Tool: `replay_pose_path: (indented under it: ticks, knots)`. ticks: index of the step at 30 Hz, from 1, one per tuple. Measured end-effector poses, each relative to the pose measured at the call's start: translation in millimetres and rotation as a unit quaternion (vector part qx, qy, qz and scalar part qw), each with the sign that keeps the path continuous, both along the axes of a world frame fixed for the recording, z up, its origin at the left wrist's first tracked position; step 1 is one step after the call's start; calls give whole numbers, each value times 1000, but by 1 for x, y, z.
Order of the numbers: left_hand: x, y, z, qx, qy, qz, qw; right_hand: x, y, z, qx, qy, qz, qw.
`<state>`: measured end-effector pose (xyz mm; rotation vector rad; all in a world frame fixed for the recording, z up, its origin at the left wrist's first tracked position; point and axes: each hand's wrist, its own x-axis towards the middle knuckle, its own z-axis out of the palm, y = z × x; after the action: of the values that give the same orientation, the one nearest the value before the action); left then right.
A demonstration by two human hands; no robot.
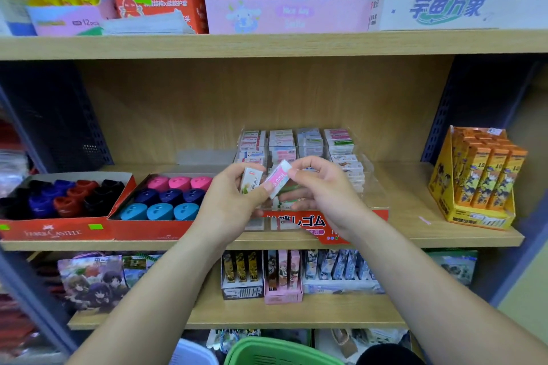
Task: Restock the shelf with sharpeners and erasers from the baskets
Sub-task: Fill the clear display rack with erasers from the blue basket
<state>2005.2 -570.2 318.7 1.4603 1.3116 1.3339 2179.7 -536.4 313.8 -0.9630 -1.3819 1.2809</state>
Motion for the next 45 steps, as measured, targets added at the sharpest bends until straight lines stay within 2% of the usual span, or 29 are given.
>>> replay_pose_path:
  ticks: [3,6,9,15,18,21,23,27,33,36,38,41,43,45]
  knots:
    - [-7,-1,-1,-12,10,12,1000,5,1,-4,-14,15,-18,1000]
    - [-17,2,-4,-26,34,37,998,22,8,-6,-5,-36,-32,999]
    - [-25,7,-6,-20,64,47,997,39,22,-2,24,-78,-91,993]
    - [-26,23,-10,10,131,46,990,58,60,10,-5,-61,-142,988]
    - [-23,35,-12,35,163,66,984,59,78,11,33,-144,-195,970]
    - [-18,45,-14,76,224,89,968,58,97,10,94,-275,-233,928]
    - [-15,51,-18,89,217,88,968,57,106,9,103,-322,-206,918]
    - [-19,59,-32,68,146,74,984,56,118,0,131,-392,-153,898]
    - [-23,62,-37,65,107,59,990,58,124,-14,167,-474,-147,852]
    - [-24,57,-30,55,45,45,996,52,110,-9,210,-445,-197,848]
    - [-24,52,-25,59,21,35,997,40,90,-3,243,-386,-202,867]
    - [-21,43,-22,80,39,30,996,13,56,4,201,-251,-68,944]
    - [-19,38,-19,89,40,23,995,0,41,3,171,-211,6,962]
    - [-17,33,-16,94,45,14,994,-7,35,1,167,-181,22,969]
